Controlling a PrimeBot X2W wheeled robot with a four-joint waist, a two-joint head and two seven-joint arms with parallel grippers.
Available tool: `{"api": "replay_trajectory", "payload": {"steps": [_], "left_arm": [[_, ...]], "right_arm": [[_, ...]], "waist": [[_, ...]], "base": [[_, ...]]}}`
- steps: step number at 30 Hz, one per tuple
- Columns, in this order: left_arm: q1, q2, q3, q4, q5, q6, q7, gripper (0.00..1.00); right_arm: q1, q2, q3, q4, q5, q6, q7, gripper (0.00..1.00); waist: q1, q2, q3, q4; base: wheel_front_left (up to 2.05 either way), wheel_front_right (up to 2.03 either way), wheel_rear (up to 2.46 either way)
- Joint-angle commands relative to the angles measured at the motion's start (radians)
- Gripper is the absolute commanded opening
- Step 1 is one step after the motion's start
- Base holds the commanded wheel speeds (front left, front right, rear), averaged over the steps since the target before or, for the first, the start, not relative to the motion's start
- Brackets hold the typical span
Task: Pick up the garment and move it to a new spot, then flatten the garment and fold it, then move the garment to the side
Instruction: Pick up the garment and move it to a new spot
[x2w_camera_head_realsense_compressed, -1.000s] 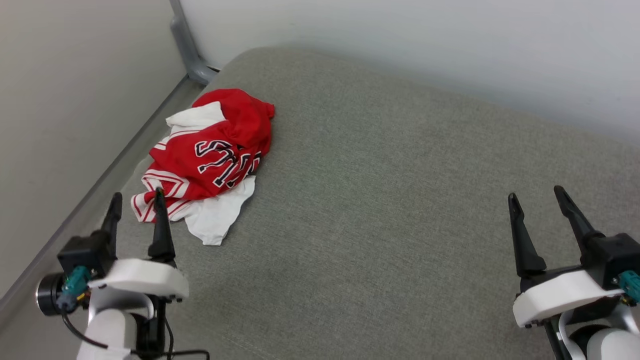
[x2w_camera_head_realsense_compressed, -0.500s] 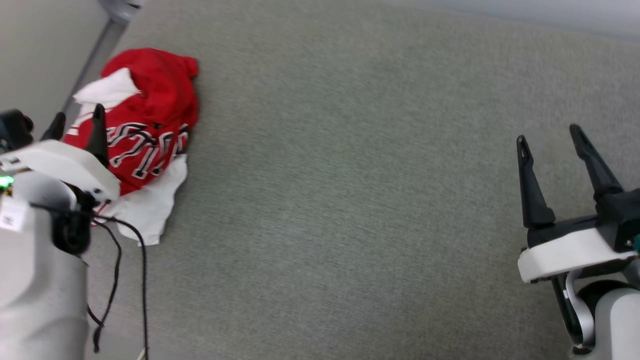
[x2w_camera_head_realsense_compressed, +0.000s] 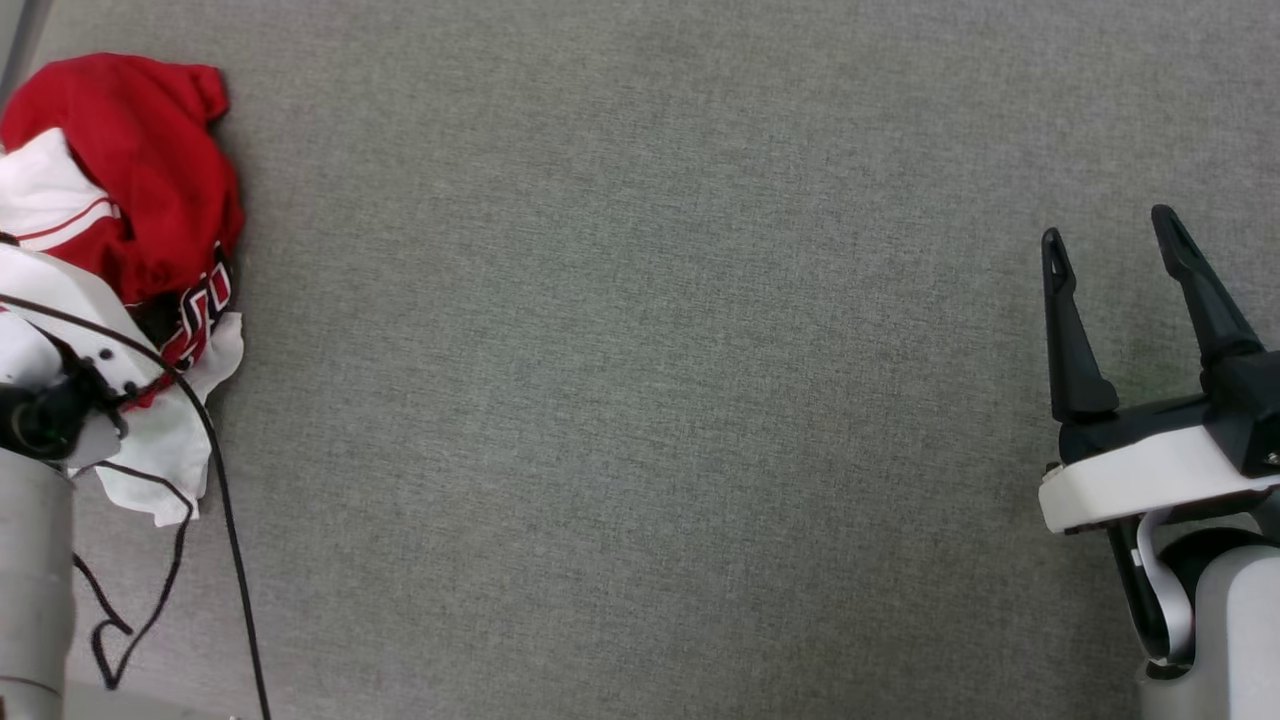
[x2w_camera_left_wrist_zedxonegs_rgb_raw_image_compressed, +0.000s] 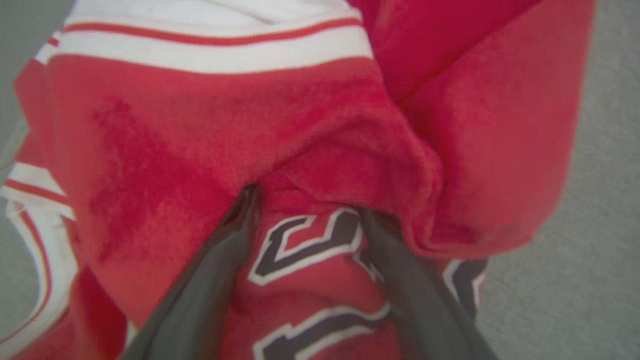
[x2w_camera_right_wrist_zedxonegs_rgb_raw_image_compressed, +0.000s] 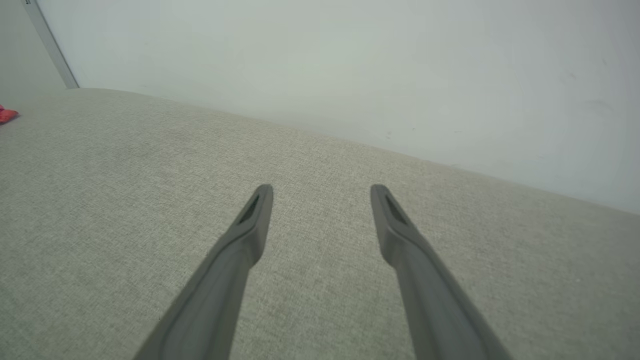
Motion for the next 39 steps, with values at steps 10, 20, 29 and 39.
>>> {"api": "replay_trajectory", "payload": {"steps": [10, 20, 29, 39], "left_arm": [[0.017, 0.003, -0.054, 0.056, -0.051, -0.002, -0.039, 0.00], [-0.016, 0.004, -0.062, 0.056, 0.036, 0.029, -0.444, 0.00], [0.009, -0.020, -0.107, 0.002, 0.121, 0.061, -0.705, 0.00], [0.135, -0.080, -0.125, -0.216, 0.137, 0.087, -0.749, 0.00]], "right_arm": [[-0.024, 0.001, -0.006, 0.005, 0.005, -0.001, -0.009, 1.00], [0.020, 0.001, -0.030, 0.023, 0.034, -0.001, -0.020, 1.00], [0.078, 0.001, -0.050, 0.055, 0.082, -0.001, -0.040, 1.00], [0.147, 0.001, -0.061, 0.103, 0.145, -0.001, -0.070, 1.00]], "waist": [[-0.0002, 0.0000, -0.012, -0.010], [-0.0002, 0.0000, -0.132, 0.008], [-0.0002, 0.0000, -0.266, -0.003], [-0.0002, 0.0000, -0.378, -0.087]], "base": [[0.00, 0.00, 0.00], [0.00, 0.00, 0.00], [0.00, 0.00, 0.00], [0.00, 0.00, 0.00]]}}
